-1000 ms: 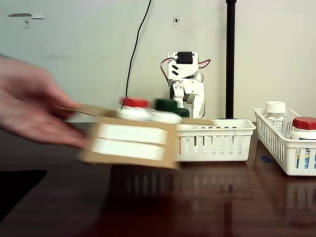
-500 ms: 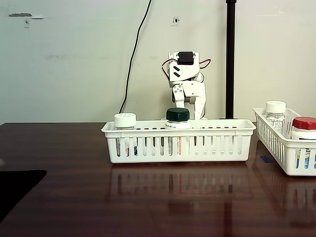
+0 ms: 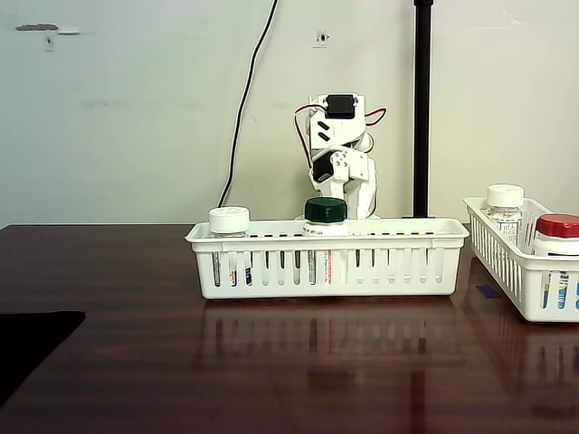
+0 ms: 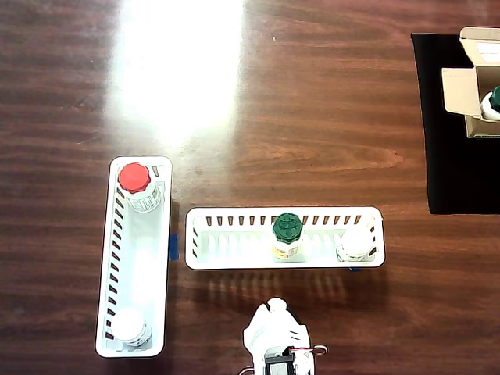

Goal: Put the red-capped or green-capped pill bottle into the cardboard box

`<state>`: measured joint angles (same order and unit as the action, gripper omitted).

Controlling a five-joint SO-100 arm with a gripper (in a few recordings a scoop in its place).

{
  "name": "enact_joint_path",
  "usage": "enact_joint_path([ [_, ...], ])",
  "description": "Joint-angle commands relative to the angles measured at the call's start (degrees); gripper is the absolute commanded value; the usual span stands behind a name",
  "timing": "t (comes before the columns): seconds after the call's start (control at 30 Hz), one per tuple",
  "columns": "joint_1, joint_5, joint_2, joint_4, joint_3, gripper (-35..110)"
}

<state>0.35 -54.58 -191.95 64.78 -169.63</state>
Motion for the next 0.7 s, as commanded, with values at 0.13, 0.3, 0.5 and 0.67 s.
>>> enact_joint_path([
  [0.13,-1.05,7.29,-4.83,0.79,0.00,1],
  [0.3,-1.05,9.32,-4.83,0.79,0.00,1],
  [0.5,-1.05,10.81,-4.83,0.79,0.00,1],
  [0.67,-1.05,11.51,-4.83,0.79,0.00,1],
])
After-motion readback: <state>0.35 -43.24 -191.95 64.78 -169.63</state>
